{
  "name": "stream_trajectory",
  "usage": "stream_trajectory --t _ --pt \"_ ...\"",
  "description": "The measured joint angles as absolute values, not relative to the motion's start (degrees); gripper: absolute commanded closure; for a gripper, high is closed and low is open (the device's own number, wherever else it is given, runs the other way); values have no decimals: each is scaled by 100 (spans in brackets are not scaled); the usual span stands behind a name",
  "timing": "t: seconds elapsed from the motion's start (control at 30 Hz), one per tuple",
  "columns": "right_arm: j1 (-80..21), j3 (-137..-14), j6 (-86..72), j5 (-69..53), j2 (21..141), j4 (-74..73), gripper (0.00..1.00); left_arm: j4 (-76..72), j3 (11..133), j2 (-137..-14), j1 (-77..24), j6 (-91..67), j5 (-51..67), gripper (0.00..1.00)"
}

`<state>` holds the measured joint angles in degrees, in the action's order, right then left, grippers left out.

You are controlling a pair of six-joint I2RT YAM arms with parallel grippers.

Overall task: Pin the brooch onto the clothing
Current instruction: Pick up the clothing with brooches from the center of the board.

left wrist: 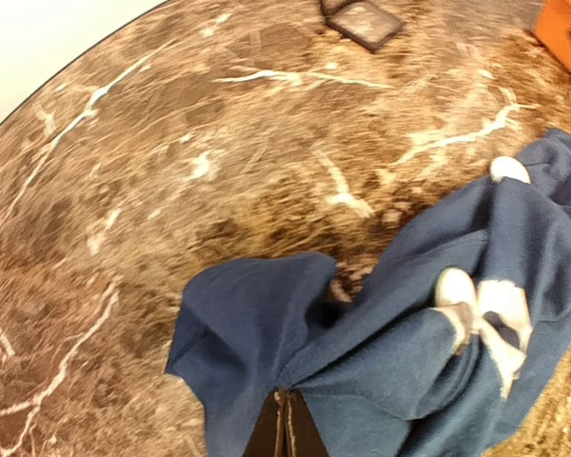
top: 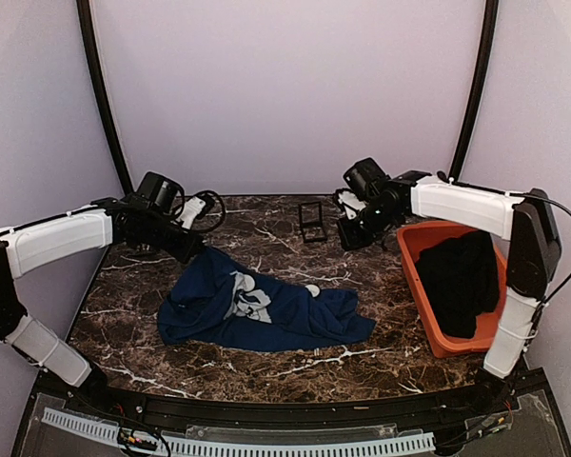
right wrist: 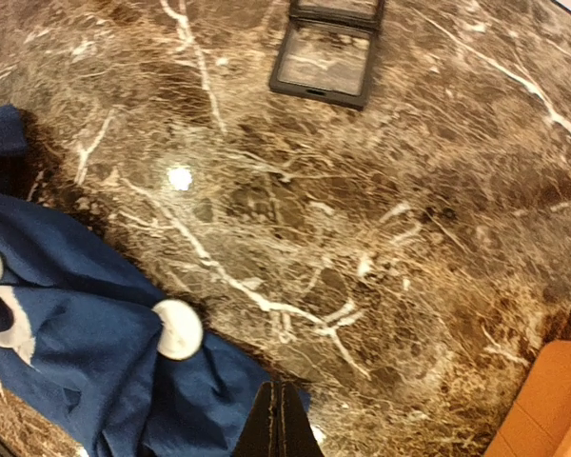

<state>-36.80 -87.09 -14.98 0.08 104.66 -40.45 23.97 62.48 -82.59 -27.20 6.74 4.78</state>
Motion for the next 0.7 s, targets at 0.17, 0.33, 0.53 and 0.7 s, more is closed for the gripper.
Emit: stream_trajectory --t 0.17,0.33,0.53,0.7 --pt "-3516 -8267 -1664 438 10134 -3977 100 2187 5953 -8018 -2366 548 23 99" --pt "-3450 -8219 -1612 97 10134 -3848 65 1927 5876 -7767 -2220 528 -384 99" --pt "-3728 -8700 -1518 -301 11080 -3868 53 1885 5892 -7979 -2196 519 -395 99" --pt "-3894 -9358 -1507 -541 11874 -3962 51 1865 5889 -8003 -2196 506 -322 99"
